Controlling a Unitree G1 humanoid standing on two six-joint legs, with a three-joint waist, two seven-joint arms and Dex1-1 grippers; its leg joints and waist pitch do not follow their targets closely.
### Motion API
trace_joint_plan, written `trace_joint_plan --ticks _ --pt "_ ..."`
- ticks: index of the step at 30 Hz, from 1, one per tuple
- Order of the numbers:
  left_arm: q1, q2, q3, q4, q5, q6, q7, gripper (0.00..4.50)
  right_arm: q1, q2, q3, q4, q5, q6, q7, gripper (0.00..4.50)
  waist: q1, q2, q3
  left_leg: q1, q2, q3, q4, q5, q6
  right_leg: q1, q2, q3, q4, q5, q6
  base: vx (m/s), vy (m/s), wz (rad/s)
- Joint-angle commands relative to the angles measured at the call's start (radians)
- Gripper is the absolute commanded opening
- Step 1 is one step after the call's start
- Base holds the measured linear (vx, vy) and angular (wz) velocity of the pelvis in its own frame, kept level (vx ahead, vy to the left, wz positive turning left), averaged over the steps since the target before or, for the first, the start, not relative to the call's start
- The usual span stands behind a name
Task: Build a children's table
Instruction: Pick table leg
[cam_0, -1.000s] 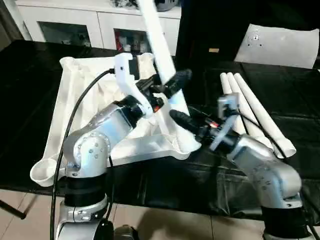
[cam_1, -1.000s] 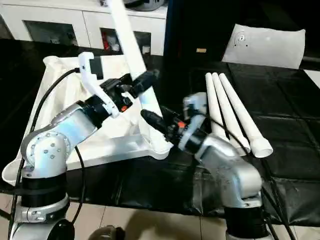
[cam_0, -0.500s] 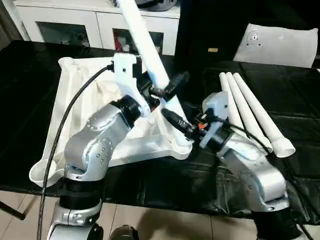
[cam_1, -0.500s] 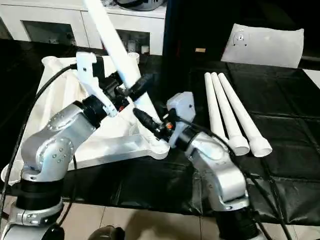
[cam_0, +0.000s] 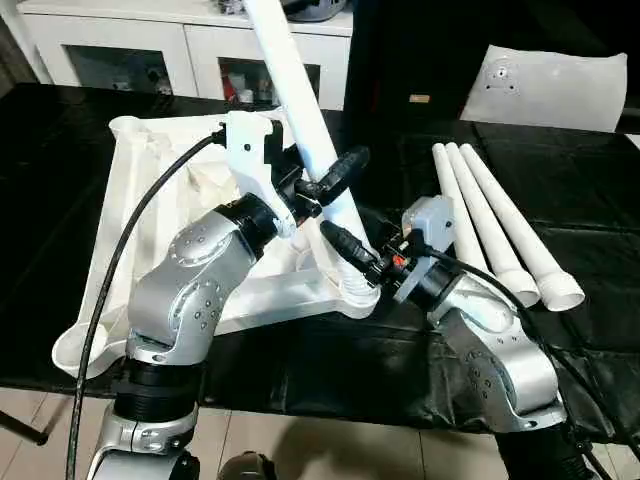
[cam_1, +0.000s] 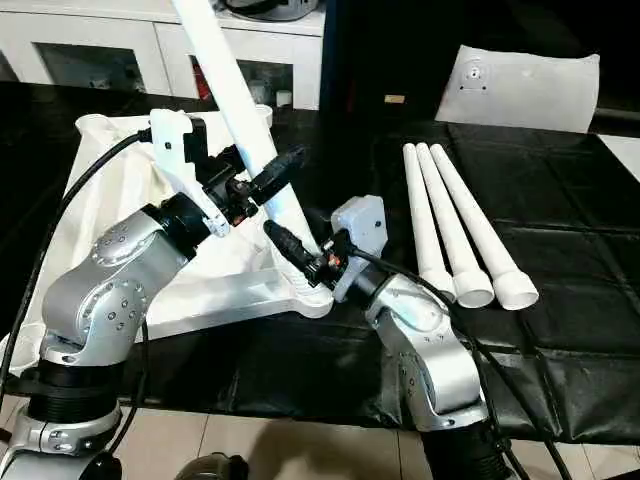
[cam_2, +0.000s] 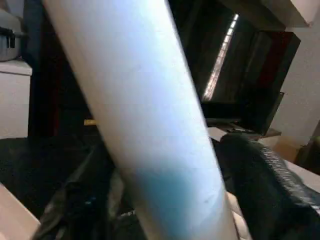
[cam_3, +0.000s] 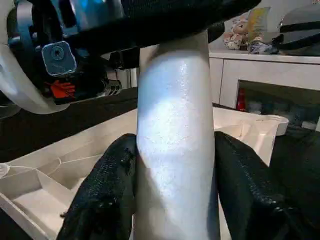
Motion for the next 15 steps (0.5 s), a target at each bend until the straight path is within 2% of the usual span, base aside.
trace_joint_plan --ticks 1,3,5,7,8,9,11,15 --pt "0.012 0.005 -0.026 0.008 0.011 -0.035 -0.041 2.88 -0.004 0.000 0.004 0.017 -0.009 -0.008 0.009 1.89 0.001 0.015 -0.065 0.048 0.047 -0.027 -0.075 -0.282 -0.078 0.013 -0.062 0.026 -0.086 0.015 -0.147 0.000 0.000 0.00" --pt "0.025 0.007 -0.024 0.022 0.009 -0.055 -0.060 2.80 0.000 0.000 0.003 0.020 -0.004 -0.016 0.017 1.89 -0.001 0.015 -0.064 0.048 0.048 -0.025 -0.075 -0.289 -0.076 0.013 -0.062 0.027 -0.085 0.003 -0.148 0.000 0.000 0.00" --pt "0.043 -0.035 0.037 0.036 -0.074 -0.035 -0.062 2.77 0.011 -0.001 0.001 0.024 0.007 -0.030 0.032 1.89 0.000 0.014 -0.064 0.049 0.049 -0.022 -0.074 -0.294 -0.079 0.012 -0.063 0.027 -0.084 -0.002 -0.167 0.000 0.000 0.00" --pt "0.044 -0.073 0.100 0.034 -0.170 0.008 -0.051 2.54 0.021 -0.003 0.004 0.028 0.015 -0.040 0.046 1.89 0.001 0.012 -0.064 0.048 0.048 -0.022 -0.074 -0.290 -0.079 0.013 -0.063 0.026 -0.083 0.006 -0.176 0.000 0.000 0.00" --pt "0.045 -0.074 0.110 0.027 -0.206 0.046 -0.056 2.42 0.025 -0.004 0.007 0.030 0.018 -0.043 0.053 1.88 0.000 0.005 -0.064 0.047 0.047 -0.021 -0.073 -0.287 -0.069 0.014 -0.062 0.026 -0.082 0.009 -0.185 0.000 0.000 0.00" --pt "0.046 -0.073 0.110 0.025 -0.212 0.054 -0.058 2.40 0.025 -0.004 0.007 0.031 0.018 -0.044 0.054 1.88 0.002 0.008 -0.064 0.048 0.047 -0.022 -0.073 -0.288 -0.066 0.013 -0.063 0.026 -0.083 0.001 -0.185 0.000 0.000 0.00" --pt "0.050 -0.071 0.110 0.019 -0.230 0.081 -0.059 2.21 0.023 -0.002 0.007 0.032 0.020 -0.045 0.055 1.88 0.001 0.006 -0.061 0.047 0.047 -0.022 -0.074 -0.292 -0.057 0.012 -0.064 0.028 -0.086 -0.041 -0.173 0.000 0.000 0.00" --pt "0.052 -0.069 0.111 0.020 -0.249 0.111 -0.048 1.93 0.015 0.003 0.006 0.043 0.020 -0.053 0.066 1.88 0.002 0.007 -0.061 0.048 0.048 -0.023 -0.076 -0.296 -0.060 0.010 -0.064 0.028 -0.089 -0.070 -0.163 0.000 0.000 0.00"
